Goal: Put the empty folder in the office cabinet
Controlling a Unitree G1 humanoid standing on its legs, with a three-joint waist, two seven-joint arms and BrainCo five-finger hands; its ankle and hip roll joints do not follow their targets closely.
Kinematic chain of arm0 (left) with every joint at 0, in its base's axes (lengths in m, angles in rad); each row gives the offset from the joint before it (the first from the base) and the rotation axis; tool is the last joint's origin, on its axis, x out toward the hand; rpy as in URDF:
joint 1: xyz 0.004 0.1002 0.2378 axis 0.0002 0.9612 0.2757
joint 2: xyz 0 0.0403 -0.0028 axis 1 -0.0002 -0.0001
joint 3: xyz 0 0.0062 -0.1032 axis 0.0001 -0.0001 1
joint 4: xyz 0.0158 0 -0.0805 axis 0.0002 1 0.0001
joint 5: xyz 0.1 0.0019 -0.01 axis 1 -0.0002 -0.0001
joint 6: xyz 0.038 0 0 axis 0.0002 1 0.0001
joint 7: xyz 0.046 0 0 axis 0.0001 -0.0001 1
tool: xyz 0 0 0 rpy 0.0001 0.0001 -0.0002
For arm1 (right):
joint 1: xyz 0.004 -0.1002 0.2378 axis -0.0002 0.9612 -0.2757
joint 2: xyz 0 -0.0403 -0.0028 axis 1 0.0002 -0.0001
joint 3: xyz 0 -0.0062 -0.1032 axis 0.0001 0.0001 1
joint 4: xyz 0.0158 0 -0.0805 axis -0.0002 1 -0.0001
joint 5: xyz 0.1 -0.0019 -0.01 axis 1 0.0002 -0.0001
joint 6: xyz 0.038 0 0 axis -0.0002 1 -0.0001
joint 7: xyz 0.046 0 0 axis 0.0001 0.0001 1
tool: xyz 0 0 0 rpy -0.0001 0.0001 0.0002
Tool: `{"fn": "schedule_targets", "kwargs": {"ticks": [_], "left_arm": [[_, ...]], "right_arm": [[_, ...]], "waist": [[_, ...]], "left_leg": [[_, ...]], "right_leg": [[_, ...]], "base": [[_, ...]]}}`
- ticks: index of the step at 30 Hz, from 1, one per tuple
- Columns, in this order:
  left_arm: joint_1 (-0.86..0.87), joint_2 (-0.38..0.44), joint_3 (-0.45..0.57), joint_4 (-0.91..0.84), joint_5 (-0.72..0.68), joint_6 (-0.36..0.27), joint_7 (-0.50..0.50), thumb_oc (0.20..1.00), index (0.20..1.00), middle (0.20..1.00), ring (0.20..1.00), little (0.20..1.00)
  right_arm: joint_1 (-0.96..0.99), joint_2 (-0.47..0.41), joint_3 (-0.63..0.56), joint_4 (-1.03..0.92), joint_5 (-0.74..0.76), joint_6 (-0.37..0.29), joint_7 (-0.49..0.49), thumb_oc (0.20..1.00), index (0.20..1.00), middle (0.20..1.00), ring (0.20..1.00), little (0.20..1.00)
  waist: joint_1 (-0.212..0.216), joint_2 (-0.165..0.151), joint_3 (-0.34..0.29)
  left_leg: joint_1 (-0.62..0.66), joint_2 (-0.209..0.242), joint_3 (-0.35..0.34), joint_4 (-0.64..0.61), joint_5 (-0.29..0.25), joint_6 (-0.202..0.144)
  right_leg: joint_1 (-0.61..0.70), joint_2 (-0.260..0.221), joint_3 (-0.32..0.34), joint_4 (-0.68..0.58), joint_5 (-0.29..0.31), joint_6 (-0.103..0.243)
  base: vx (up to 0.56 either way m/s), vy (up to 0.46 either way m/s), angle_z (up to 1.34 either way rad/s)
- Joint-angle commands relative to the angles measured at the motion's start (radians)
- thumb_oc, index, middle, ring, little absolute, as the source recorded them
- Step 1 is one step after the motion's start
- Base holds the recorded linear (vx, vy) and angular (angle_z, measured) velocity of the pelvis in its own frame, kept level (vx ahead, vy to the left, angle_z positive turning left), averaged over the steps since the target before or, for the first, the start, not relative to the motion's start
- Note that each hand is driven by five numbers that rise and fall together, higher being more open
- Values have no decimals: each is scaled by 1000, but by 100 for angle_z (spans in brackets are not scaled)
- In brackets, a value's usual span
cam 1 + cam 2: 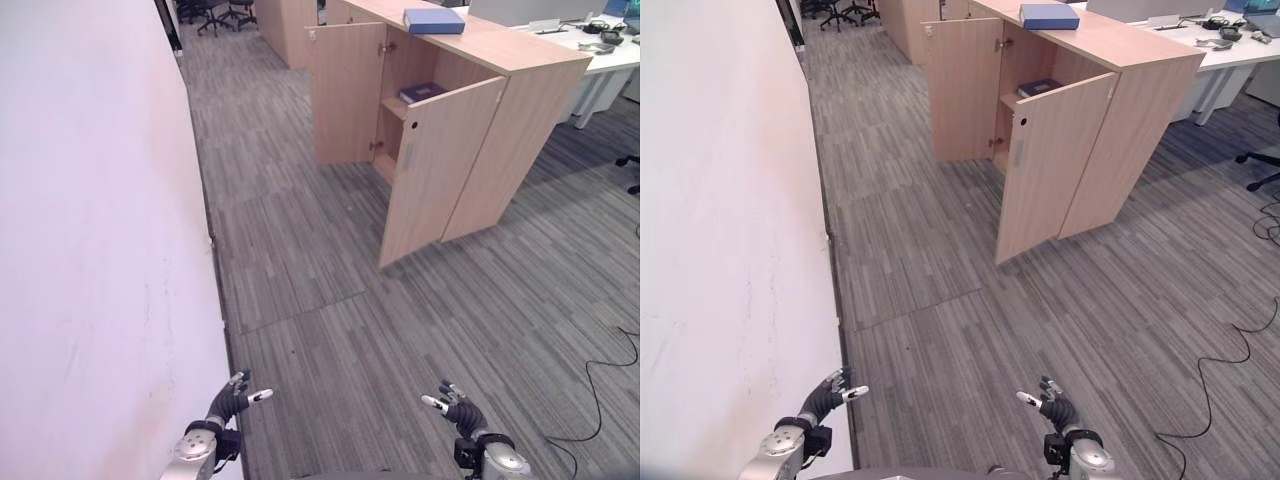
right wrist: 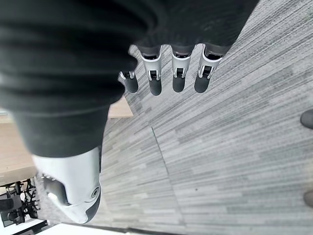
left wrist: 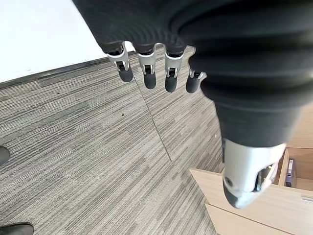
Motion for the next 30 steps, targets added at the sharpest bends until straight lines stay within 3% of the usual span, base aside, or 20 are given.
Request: {"fn": "schedule_targets", "kwargs": {"ticks": [1, 5, 9, 10, 11, 14, 16, 18, 22, 24, 26, 30], "left_arm": [[-84, -12, 14, 23, 0, -30, 9, 1000, 1000, 1000, 1000, 1000], [-82, -7, 18, 22, -11, -27, 6, 1000, 1000, 1000, 1000, 1000], [-91, -1, 18, 13, -23, -25, 3, 1000, 1000, 1000, 1000, 1000], [-96, 0, 18, 10, -31, -23, 5, 1000, 1000, 1000, 1000, 1000], [-96, 0, 18, 10, -31, -23, 5, 1000, 1000, 1000, 1000, 1000], [-105, -2, 16, 14, -47, -22, 11, 1000, 1000, 1000, 1000, 1000], [-103, -2, 19, 21, -52, -17, 11, 1000, 1000, 1000, 1000, 1000], [-111, 2, 17, 25, -53, -11, 15, 1000, 1000, 1000, 1000, 1000], [-122, 5, 20, 21, -66, -15, 25, 1000, 1000, 1000, 1000, 1000], [-120, 6, 34, 29, -73, -17, 32, 1000, 1000, 1000, 1000, 1000], [-106, 4, 45, 46, -70, -17, 36, 1000, 1000, 1000, 1000, 1000], [-79, 6, 61, 56, -72, -16, 33, 1000, 1000, 1000, 1000, 1000]], "right_arm": [[-51, -19, -9, 16, 12, -18, 4, 1000, 1000, 1000, 1000, 1000], [-53, -26, -7, 14, 18, -18, 12, 1000, 1000, 1000, 1000, 1000], [-55, -35, -7, 10, 20, -19, 17, 1000, 1000, 1000, 1000, 1000], [-55, -42, -10, 7, 17, -16, 16, 1000, 1000, 1000, 1000, 1000], [-56, -42, -10, 7, 17, -16, 16, 1000, 1000, 1000, 1000, 1000], [-56, -54, -21, 8, 17, -11, 13, 1000, 1000, 1000, 1000, 1000], [-57, -63, -28, 10, 16, -7, 11, 1000, 1000, 1000, 1000, 1000], [-73, -72, -25, 15, 26, -7, 7, 1000, 1000, 1000, 1000, 1000], [-89, -74, -20, 22, 33, -9, -1, 1000, 1000, 1000, 1000, 1000], [-101, -73, -13, 33, 34, -11, -3, 1000, 1000, 1000, 1000, 1000], [-107, -75, -6, 45, 24, -6, -2, 1000, 1000, 1000, 1000, 1000], [-93, -59, 5, 38, 9, 0, 17, 1000, 1000, 1000, 1000, 1000]], "waist": [[8, -16, 15], [7, -13, 31], [12, -26, 62], [21, -38, 85], [18, -37, 83], [25, -45, 101], [50, -53, 103], [75, -37, 116], [89, -44, 124], [106, -43, 119], [125, -37, 102], [151, -32, 53]], "left_leg": [[16, 145, 55, 11, 26, -123], [17, 173, 56, 37, 42, -135], [-70, 195, 26, 192, 35, -140], [-138, 200, -5, 319, 69, -134], [-146, 202, -9, 328, 66, -135], [-253, 215, -31, 434, 132, -118], [-337, 230, -18, 364, 129, -107], [-403, 255, -42, 242, 214, -131], [-443, 270, -61, 163, 218, -137], [-458, 292, -69, 70, 228, -150], [-490, 324, -56, 52, 252, -166], [-484, 312, -83, 59, 299, -187]], "right_leg": [[-7, -64, 58, 4, -20, 103], [-8, -37, 69, 18, -38, 81], [-18, -26, 78, 54, -62, 53], [-21, -23, 85, 89, -81, 29], [-24, -22, 82, 92, -83, 28], [-27, -22, 84, 148, -130, 7], [-4, -29, 101, 166, -174, 12], [23, -13, 121, 188, -214, 23], [45, -20, 141, 209, -254, 34], [91, -31, 185, 214, -293, 49], [163, -47, 228, 186, -320, 63], [205, -86, 269, 162, -327, 91]], "base": [[35, -110, 0], [30, -106, 1], [-30, -132, 4], [-9, -98, 5], [7, -148, 13], [93, -66, 8], [309, 10, 3], [348, 82, 8], [232, 65, -12], [505, 178, -37], [554, 217, -50], [482, 259, -69]]}}
